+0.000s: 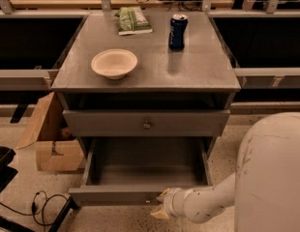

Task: Close middle drawer

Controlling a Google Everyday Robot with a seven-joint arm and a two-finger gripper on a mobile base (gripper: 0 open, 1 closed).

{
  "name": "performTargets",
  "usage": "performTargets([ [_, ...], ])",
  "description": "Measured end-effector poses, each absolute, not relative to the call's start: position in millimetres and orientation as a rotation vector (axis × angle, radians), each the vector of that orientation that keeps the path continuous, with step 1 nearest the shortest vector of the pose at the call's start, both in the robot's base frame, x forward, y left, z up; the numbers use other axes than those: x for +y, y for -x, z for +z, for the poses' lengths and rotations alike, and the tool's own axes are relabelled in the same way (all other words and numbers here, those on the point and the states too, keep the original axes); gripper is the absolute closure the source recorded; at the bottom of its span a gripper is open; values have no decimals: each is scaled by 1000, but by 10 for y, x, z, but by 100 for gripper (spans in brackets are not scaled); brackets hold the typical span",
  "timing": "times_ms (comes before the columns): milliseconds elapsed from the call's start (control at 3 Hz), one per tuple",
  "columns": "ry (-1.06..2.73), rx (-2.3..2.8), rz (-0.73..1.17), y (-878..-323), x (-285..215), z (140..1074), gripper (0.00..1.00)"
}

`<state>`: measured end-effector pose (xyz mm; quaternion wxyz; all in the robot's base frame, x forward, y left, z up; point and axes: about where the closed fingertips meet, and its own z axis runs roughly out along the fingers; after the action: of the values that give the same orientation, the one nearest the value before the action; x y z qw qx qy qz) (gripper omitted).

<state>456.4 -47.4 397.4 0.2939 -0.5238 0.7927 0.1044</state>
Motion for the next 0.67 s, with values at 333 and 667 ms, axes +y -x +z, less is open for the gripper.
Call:
performTargets([
  [333, 1395, 2111, 278, -4564, -474, 3974, 0],
  [667, 1395, 2110, 278, -4564, -474, 3973, 3],
])
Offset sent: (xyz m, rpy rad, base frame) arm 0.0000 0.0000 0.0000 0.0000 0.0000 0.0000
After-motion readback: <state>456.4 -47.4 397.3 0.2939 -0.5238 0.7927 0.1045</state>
